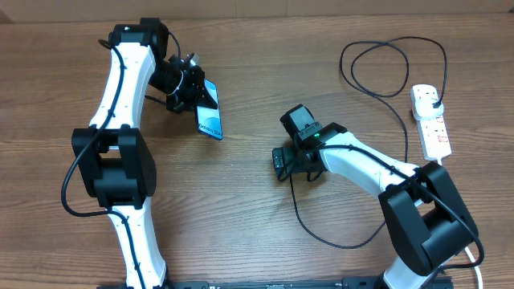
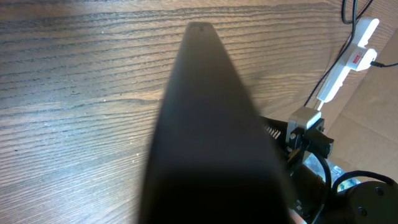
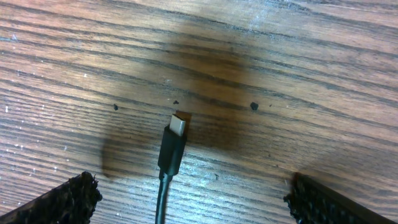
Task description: Plug charger to phone and switch on socket
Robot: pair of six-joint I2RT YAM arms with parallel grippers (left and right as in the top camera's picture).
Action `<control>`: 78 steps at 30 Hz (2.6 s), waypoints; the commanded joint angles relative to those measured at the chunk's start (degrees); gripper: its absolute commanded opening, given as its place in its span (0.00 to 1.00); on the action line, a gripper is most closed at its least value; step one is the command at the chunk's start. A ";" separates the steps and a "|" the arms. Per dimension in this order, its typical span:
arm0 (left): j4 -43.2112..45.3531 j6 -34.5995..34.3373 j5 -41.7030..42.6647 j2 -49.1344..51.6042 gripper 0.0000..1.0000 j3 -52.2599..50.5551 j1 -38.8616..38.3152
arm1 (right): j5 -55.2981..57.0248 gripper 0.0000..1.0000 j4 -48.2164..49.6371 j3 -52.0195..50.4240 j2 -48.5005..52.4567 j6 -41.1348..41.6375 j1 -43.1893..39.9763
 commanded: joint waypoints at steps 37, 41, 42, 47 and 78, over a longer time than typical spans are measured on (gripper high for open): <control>-7.61 12.13 25.90 -0.57 0.04 1.05 -0.33 | -1.62 0.96 0.09 0.46 0.50 -0.63 -0.22; -7.06 12.15 25.20 -0.57 0.04 1.05 -0.33 | -4.35 0.47 -3.39 0.81 0.50 -0.04 -0.22; -7.06 12.13 25.20 -0.57 0.04 1.05 -0.35 | -4.39 0.38 -4.28 0.79 0.50 0.46 -0.22; -6.80 12.13 25.20 -0.57 0.04 1.05 -0.39 | -3.89 0.28 -2.10 0.76 0.50 1.44 0.11; -6.23 12.11 25.18 -0.57 0.04 1.05 -0.39 | -1.16 0.14 5.60 -3.74 0.52 4.42 0.11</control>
